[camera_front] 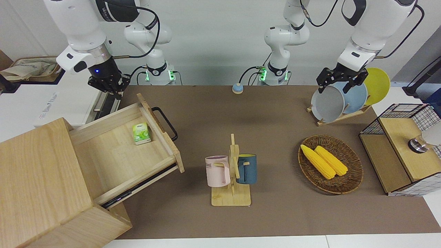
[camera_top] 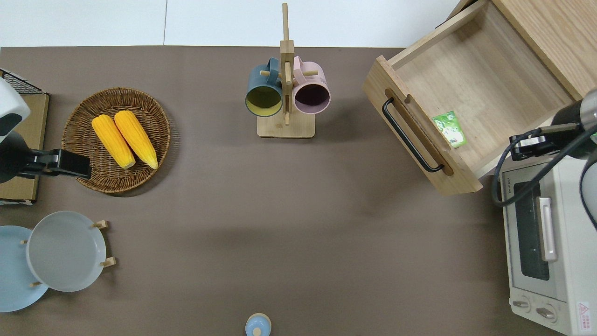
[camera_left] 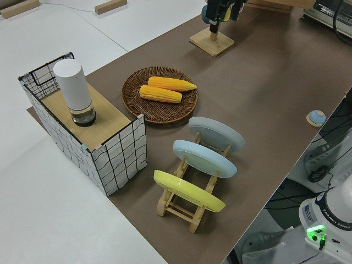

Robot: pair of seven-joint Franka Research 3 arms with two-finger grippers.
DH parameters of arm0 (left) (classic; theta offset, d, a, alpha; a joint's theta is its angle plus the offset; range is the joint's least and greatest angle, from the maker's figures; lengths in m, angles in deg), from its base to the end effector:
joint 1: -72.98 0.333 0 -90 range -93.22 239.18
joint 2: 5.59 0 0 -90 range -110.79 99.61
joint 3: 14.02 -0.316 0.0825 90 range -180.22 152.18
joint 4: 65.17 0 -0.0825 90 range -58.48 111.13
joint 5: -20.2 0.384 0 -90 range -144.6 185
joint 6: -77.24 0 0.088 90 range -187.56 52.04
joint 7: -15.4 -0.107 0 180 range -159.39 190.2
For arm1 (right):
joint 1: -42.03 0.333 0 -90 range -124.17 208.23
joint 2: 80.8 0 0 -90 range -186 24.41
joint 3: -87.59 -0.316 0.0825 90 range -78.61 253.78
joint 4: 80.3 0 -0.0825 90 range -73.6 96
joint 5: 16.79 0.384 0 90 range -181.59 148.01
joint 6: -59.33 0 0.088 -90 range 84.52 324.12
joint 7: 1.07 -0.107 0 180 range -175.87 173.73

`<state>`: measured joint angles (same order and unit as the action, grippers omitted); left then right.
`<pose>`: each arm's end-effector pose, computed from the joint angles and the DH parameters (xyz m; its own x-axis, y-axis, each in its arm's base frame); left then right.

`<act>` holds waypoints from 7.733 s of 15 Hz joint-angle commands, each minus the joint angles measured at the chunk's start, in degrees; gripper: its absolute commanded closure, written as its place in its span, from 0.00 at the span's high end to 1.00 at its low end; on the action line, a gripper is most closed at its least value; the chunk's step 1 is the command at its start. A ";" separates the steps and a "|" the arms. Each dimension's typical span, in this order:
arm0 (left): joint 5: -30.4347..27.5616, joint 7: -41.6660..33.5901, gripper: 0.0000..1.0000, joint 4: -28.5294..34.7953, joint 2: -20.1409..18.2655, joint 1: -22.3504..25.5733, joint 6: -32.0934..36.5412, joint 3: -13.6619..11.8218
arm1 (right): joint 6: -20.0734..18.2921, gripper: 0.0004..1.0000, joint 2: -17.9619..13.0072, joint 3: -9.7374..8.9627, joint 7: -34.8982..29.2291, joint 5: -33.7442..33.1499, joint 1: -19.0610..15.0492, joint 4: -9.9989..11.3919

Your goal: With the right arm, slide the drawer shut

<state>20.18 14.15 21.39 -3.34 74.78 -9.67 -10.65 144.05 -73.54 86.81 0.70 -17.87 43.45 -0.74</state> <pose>0.5612 -0.0147 0.6262 0.9982 -0.0492 -0.0330 -0.0491 -0.9988 0.0034 0.5843 0.0197 0.6296 0.9970 0.0674 -0.0371 0.0681 -0.9976 0.0160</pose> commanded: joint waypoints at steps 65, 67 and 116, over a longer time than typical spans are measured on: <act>0.98 -0.51 0.99 -1.40 0.65 0.31 1.13 0.41 | 15.47 0.00 18.15 -1.42 -73.32 -0.51 9.67 -2.82; 0.98 -0.51 0.99 -1.40 0.65 0.31 1.13 0.41 | 15.65 0.00 18.32 -1.42 -73.06 -0.51 8.43 -3.35; 0.98 -0.51 0.99 -1.49 0.65 0.31 1.13 0.41 | 13.72 0.00 19.48 -5.20 -48.46 -2.89 -0.99 -9.86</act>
<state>20.18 14.15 21.39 -3.34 74.78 -9.67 -10.65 160.53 -52.55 81.44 -51.70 -20.59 40.06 -10.30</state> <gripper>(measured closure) 0.004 0.991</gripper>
